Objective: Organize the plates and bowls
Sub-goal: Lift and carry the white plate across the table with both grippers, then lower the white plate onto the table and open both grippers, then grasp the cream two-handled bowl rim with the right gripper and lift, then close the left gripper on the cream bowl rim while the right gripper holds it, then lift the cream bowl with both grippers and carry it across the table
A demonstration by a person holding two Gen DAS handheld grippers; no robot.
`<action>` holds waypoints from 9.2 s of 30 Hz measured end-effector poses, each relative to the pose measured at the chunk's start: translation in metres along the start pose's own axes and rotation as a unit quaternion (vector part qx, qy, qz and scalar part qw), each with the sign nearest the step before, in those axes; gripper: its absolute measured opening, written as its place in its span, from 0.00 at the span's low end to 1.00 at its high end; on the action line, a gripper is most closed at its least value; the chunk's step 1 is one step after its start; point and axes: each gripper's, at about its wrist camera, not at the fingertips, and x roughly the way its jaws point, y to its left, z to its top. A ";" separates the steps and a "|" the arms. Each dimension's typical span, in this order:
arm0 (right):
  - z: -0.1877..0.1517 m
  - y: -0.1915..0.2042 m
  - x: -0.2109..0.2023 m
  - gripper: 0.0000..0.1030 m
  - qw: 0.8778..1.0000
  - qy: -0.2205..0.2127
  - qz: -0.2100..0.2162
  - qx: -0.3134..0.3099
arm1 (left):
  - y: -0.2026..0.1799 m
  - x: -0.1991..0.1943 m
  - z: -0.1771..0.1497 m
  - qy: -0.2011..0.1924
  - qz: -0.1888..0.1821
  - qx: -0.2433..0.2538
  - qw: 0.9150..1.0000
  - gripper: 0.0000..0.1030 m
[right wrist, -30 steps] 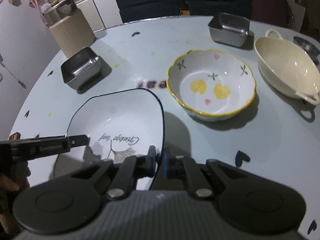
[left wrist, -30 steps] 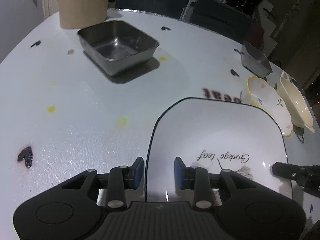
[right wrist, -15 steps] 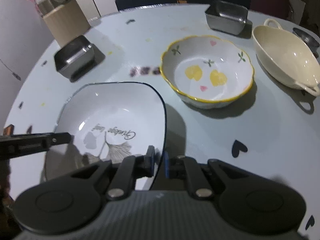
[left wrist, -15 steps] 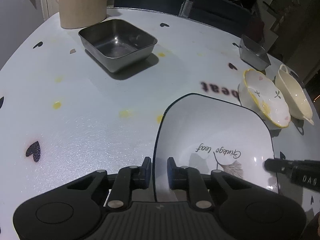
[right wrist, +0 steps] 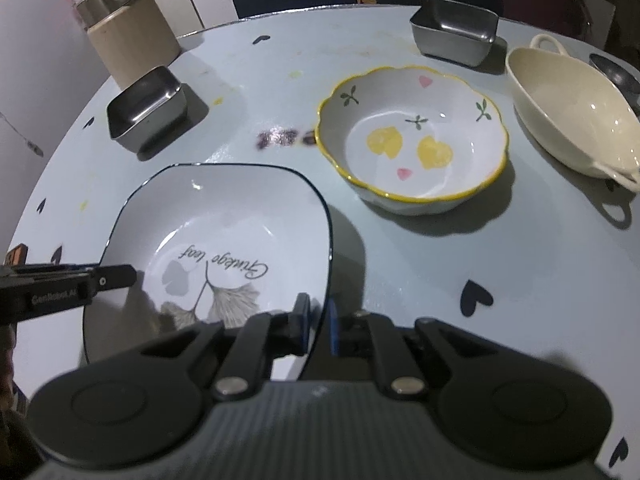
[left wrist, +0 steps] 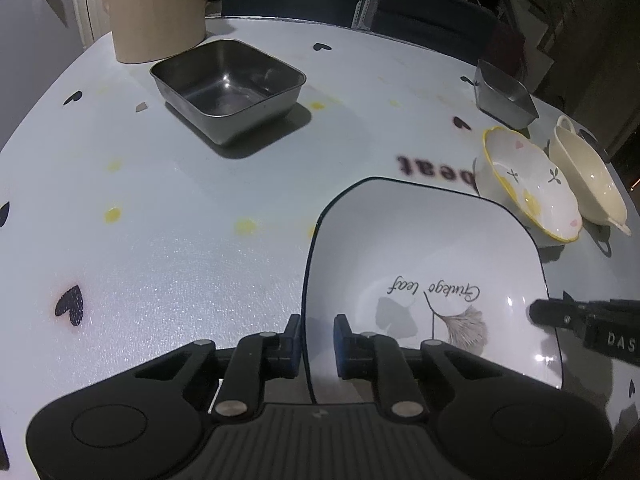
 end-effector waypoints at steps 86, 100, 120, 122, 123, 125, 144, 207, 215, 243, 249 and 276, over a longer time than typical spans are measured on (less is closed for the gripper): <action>0.044 -0.251 -0.037 0.26 0.949 -0.065 -0.018 0.307 | -0.236 0.016 0.095 -0.075 -0.141 0.046 0.986 1.00; 0.024 -0.267 -0.071 0.11 0.967 -0.069 -0.115 0.219 | -0.248 0.019 0.093 -0.066 -0.162 0.044 0.984 1.00; -0.007 -0.311 -0.097 0.47 0.940 -0.086 -0.090 0.318 | -0.285 0.072 0.112 -0.041 -0.181 0.032 0.982 0.85; -0.005 -0.306 -0.088 0.48 0.948 -0.067 -0.085 0.300 | -0.288 0.076 0.112 -0.038 -0.181 0.037 0.982 0.84; -0.003 -0.299 -0.083 0.48 0.953 -0.053 -0.089 0.284 | -0.290 0.078 0.111 -0.037 -0.184 0.040 0.981 0.81; 0.000 -0.288 -0.073 0.48 0.963 -0.034 -0.104 0.246 | -0.294 0.079 0.111 -0.033 -0.192 0.048 0.980 0.71; -0.019 -0.318 -0.106 0.39 0.952 -0.094 -0.148 0.252 | -0.316 0.086 0.100 0.019 -0.238 0.064 0.969 0.29; -0.022 -0.335 -0.064 0.33 0.965 -0.018 -0.038 0.257 | -0.331 0.117 0.082 0.083 -0.204 0.132 0.967 0.21; -0.020 -0.330 -0.066 0.33 0.965 -0.019 -0.050 0.256 | -0.339 0.111 0.078 0.064 -0.176 0.154 0.970 0.25; -0.006 -0.266 -0.133 0.32 0.973 -0.125 -0.061 0.186 | -0.286 0.020 0.087 -0.045 -0.189 0.103 0.975 0.25; -0.004 -0.241 -0.145 0.31 0.974 -0.146 -0.043 0.167 | -0.253 -0.009 0.084 -0.075 -0.181 0.083 0.977 0.23; 0.025 -0.111 -0.129 0.29 0.985 -0.149 0.072 0.047 | -0.077 -0.097 0.059 -0.154 -0.091 -0.023 0.984 0.22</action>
